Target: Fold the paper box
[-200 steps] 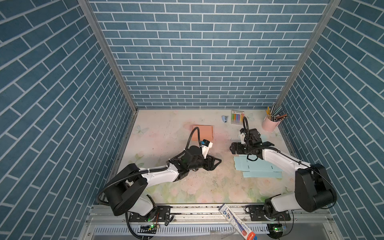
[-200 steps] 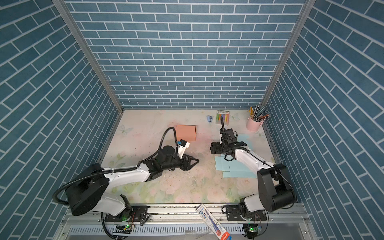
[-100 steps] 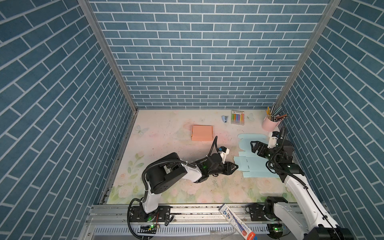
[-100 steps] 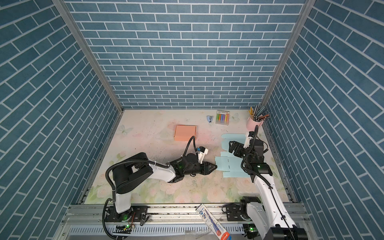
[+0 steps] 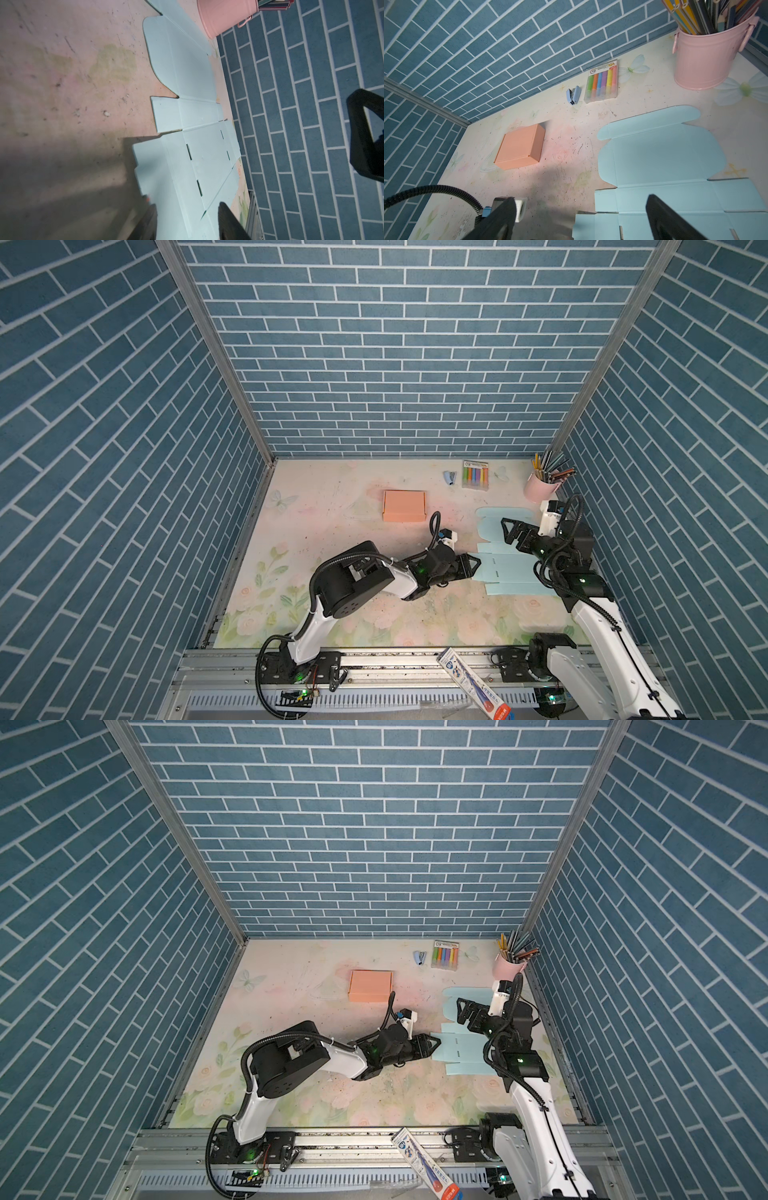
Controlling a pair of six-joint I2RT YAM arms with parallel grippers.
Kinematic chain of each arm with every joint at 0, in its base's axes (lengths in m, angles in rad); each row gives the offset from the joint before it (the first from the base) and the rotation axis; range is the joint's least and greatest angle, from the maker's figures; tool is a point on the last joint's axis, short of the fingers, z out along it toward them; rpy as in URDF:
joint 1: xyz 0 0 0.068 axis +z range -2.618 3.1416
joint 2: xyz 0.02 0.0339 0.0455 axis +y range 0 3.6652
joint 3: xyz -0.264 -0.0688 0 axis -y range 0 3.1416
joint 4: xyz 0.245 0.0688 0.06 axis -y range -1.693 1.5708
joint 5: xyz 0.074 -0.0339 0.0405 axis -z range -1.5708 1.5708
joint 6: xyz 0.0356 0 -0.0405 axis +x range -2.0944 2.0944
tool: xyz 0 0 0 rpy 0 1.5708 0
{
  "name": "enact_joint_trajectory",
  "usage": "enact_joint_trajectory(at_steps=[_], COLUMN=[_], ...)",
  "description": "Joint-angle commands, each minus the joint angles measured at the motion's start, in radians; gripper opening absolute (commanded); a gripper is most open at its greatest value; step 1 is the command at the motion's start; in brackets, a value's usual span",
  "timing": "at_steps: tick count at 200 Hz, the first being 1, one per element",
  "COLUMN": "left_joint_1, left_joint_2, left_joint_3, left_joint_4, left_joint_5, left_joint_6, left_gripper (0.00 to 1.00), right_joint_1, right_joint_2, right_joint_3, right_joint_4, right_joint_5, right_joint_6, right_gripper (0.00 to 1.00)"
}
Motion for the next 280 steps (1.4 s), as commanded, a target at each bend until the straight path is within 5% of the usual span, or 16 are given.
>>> enact_joint_trajectory(at_steps=[1, 82, 204, 226, 280], left_joint_1=[-0.006, -0.011, -0.005, -0.005, -0.006], left_joint_2=[0.030, -0.053, 0.105, 0.124, 0.126], left_joint_3=[0.037, -0.015, 0.124, 0.133, 0.131], left_joint_4=[-0.051, -0.138, -0.054, -0.040, -0.028], left_joint_5=[-0.056, -0.137, -0.029, -0.035, -0.058], left_joint_6=[-0.054, -0.047, -0.110, -0.125, -0.140], left_gripper=[0.49, 0.51, 0.48, 0.43, 0.11], right_joint_1=[-0.003, 0.025, 0.038, 0.041, 0.043], right_joint_2=[-0.037, -0.063, -0.070, -0.072, -0.078], right_joint_3=[-0.021, -0.020, -0.019, -0.014, -0.015], right_joint_4=[0.028, 0.011, 0.003, -0.006, -0.018], right_joint_5=[-0.015, 0.002, 0.010, 0.021, 0.029], right_joint_6=[-0.036, -0.053, -0.058, -0.063, -0.066], right_gripper=[0.98, 0.98, 0.97, 0.98, 0.97])
